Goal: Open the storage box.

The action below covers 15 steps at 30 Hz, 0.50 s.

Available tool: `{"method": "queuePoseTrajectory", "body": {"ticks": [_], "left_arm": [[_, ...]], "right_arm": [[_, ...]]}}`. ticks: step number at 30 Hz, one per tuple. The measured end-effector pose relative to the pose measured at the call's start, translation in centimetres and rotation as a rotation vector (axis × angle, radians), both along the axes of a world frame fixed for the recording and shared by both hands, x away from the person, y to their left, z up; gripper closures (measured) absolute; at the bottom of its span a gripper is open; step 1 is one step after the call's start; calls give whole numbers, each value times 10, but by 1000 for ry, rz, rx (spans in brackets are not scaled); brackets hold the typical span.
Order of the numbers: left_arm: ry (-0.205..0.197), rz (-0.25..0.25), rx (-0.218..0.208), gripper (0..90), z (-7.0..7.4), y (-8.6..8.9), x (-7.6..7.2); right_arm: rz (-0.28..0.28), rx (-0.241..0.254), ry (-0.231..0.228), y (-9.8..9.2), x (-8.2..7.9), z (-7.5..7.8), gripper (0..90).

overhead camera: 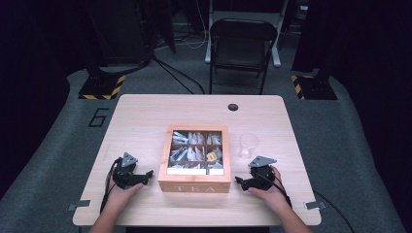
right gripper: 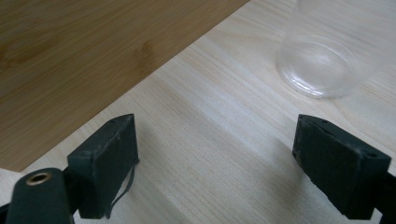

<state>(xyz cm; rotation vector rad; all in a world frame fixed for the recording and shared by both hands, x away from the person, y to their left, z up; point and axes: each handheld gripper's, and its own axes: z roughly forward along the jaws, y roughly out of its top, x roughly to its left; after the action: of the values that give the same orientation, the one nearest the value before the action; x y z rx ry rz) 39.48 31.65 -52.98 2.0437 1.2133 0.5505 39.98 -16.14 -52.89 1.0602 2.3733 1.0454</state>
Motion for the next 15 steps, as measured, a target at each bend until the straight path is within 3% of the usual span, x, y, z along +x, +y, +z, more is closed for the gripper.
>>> {"method": "queuePoseTrajectory", "body": {"ticks": [15], "left_arm": [[-1,-1,-9,137,0,-1,-1]], "right_arm": [[-5,8,-4,0,-1,0,144]]}}
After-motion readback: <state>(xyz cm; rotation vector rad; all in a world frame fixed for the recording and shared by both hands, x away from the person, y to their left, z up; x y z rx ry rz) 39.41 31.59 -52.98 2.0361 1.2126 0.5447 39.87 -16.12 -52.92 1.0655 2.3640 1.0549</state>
